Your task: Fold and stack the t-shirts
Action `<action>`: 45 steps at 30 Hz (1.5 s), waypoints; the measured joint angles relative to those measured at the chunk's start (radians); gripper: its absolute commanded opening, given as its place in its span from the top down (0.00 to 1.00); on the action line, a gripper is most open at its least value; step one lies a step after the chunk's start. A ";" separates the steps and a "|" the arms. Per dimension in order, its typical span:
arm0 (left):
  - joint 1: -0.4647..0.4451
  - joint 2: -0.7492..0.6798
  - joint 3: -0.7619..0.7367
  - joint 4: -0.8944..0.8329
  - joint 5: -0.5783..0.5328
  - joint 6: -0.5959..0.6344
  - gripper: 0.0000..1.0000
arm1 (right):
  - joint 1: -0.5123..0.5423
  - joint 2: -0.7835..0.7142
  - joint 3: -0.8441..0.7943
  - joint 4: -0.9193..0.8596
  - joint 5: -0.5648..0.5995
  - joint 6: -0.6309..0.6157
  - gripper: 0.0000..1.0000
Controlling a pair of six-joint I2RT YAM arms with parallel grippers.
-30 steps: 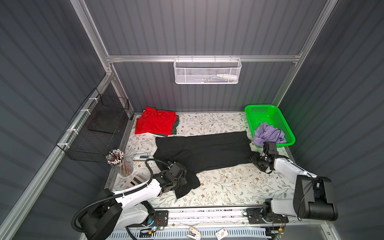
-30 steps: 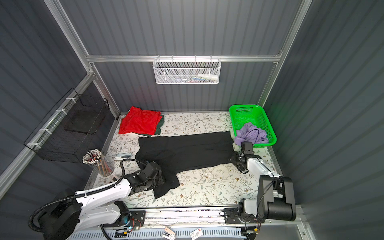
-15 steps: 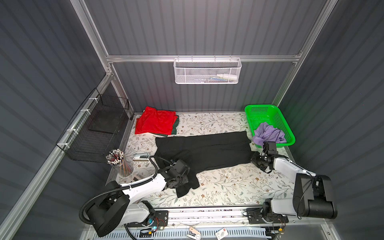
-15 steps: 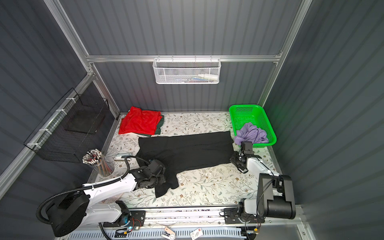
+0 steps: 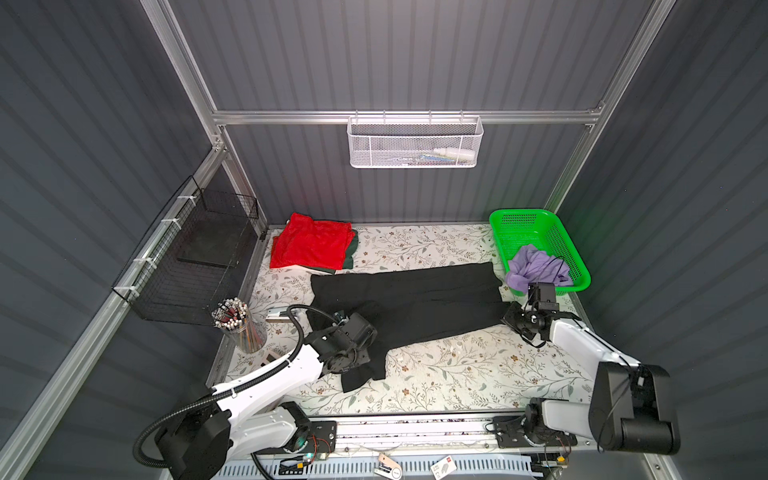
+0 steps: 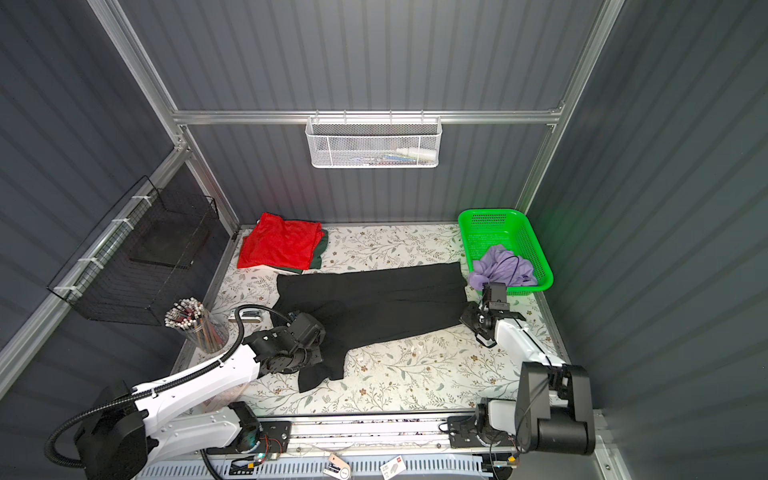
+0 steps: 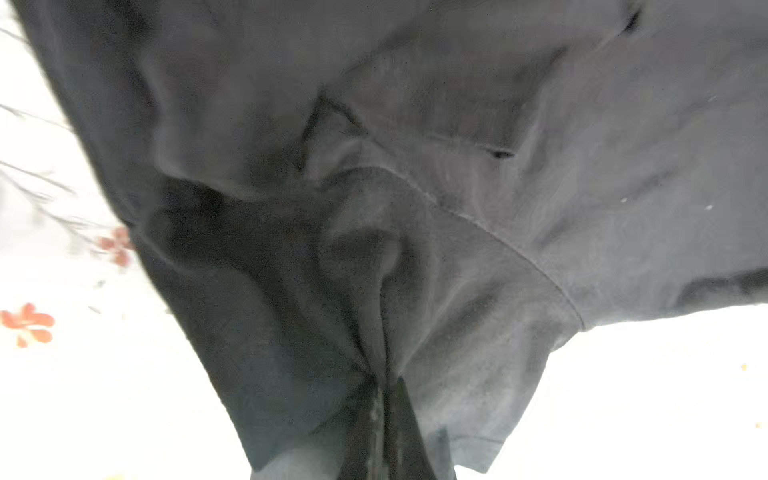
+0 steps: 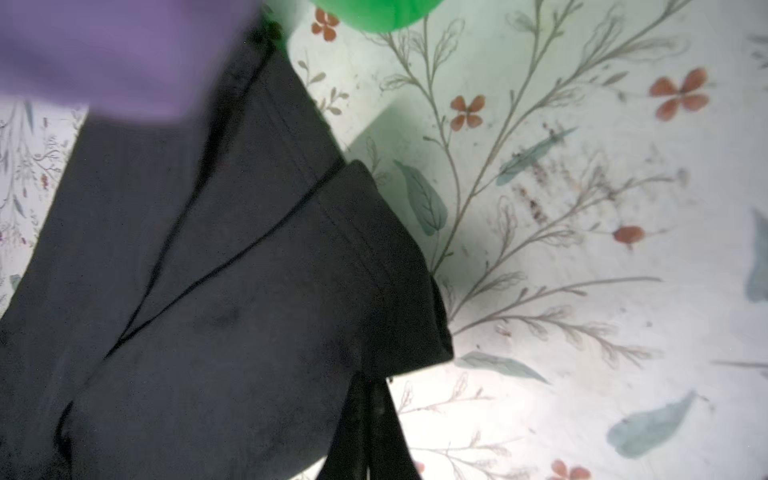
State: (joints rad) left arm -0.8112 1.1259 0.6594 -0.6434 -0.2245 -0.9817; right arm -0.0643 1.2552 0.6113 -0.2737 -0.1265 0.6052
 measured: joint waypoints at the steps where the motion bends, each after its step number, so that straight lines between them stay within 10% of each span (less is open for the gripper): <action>1: 0.000 -0.012 0.005 -0.013 -0.009 0.003 1.00 | 0.005 -0.022 0.000 -0.007 0.006 0.000 1.00; 22: 0.000 -0.234 0.010 -0.141 -0.056 0.009 1.00 | 0.109 -0.399 -0.055 -0.222 0.113 0.054 1.00; 45: -0.005 -0.321 0.172 -0.284 -0.144 -0.028 1.00 | 0.124 -0.418 0.053 -0.344 0.167 0.023 1.00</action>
State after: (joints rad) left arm -0.8162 0.8047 0.8314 -0.9272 -0.3687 -1.0096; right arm 0.0601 0.8375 0.6643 -0.6178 0.0410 0.6285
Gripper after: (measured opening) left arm 0.053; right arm 0.041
